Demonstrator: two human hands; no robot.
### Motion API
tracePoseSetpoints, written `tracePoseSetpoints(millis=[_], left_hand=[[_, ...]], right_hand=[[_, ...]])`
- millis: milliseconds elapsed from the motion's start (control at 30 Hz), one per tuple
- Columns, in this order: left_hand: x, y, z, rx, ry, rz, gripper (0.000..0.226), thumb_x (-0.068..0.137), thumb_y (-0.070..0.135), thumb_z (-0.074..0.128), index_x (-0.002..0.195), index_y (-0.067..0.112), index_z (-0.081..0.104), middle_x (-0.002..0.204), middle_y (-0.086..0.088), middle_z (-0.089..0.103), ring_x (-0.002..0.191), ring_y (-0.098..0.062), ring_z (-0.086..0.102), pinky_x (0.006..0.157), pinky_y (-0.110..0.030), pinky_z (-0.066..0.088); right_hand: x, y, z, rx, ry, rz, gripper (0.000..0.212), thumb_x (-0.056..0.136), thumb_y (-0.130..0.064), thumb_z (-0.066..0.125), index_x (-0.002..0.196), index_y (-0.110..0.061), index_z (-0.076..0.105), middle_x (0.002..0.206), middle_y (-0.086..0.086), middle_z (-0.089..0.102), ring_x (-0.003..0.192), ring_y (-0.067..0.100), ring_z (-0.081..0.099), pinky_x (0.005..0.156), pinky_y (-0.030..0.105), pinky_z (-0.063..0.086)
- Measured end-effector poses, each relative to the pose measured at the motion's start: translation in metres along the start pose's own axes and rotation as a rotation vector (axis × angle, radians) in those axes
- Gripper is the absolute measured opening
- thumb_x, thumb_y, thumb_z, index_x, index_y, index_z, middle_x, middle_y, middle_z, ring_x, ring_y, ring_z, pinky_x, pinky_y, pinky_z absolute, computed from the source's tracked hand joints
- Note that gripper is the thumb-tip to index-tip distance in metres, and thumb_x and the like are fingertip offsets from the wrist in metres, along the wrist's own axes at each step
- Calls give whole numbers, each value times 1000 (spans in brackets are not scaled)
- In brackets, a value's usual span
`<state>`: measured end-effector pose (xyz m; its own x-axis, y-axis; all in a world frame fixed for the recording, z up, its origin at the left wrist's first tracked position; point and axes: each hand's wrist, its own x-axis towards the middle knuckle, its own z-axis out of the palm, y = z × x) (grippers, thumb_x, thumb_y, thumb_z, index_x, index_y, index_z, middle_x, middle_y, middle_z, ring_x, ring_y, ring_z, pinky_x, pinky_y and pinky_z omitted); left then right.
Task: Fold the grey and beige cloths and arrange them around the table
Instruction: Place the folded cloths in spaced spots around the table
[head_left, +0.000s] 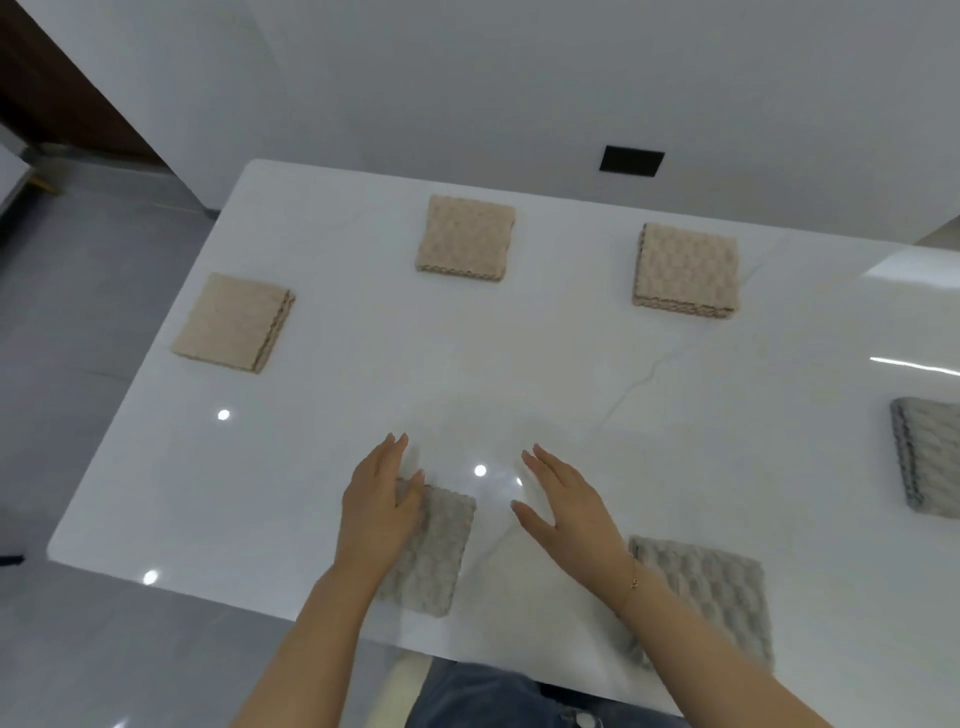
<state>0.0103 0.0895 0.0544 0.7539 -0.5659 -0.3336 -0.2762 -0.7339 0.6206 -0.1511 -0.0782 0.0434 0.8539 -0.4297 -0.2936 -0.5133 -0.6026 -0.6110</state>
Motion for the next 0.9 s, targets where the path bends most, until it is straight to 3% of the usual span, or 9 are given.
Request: tracePoseSetpoints(millis=[133, 267, 433, 567, 733, 900], left_hand=[[-15, -25, -8, -39, 41, -149, 49, 96, 24, 50, 143, 18, 37, 147, -2, 39, 134, -19, 34, 111, -32, 25], [-26, -42, -13, -90, 59, -309, 47, 94, 25, 55, 138, 13, 43, 136, -7, 48, 122, -20, 47, 98, -28, 35], [-28, -52, -16, -149, 14, -397, 45, 92, 29, 58, 133, 13, 48, 125, -5, 56, 104, -16, 52, 86, -25, 39], [-17, -59, -16, -187, -40, -414, 38, 93, 31, 57, 127, 14, 53, 113, 0, 59, 96, -13, 53, 80, -24, 40], [0, -72, -22, -191, -134, -369, 22, 92, 30, 58, 111, 18, 57, 97, 4, 60, 90, -13, 56, 66, -16, 40], [15, -97, -32, -145, -238, -239, 8, 90, 30, 61, 90, 22, 58, 85, 11, 59, 81, -8, 56, 61, -10, 37]], right_hand=[[7, 0, 16, 137, -34, 38, 54, 94, -38, 53, 141, -16, 40, 139, -1, 46, 128, 14, 43, 101, 13, 26], [15, -7, 31, 227, -132, 137, 51, 93, -33, 56, 138, -13, 44, 130, 2, 50, 112, 11, 50, 94, 17, 37], [10, -19, 48, 332, -186, 309, 48, 92, -32, 59, 133, -12, 47, 110, -3, 50, 93, 8, 50, 80, 14, 35], [12, -31, 62, 455, -212, 433, 43, 90, -29, 62, 127, -11, 50, 101, -1, 56, 88, 9, 53, 71, 13, 39], [16, -54, 82, 619, -129, 605, 26, 86, -22, 66, 106, -7, 59, 96, 5, 61, 78, 10, 55, 59, 11, 42], [23, -79, 99, 623, 36, 658, 18, 86, -20, 64, 100, -13, 55, 84, -6, 56, 73, 2, 52, 55, 12, 42]])
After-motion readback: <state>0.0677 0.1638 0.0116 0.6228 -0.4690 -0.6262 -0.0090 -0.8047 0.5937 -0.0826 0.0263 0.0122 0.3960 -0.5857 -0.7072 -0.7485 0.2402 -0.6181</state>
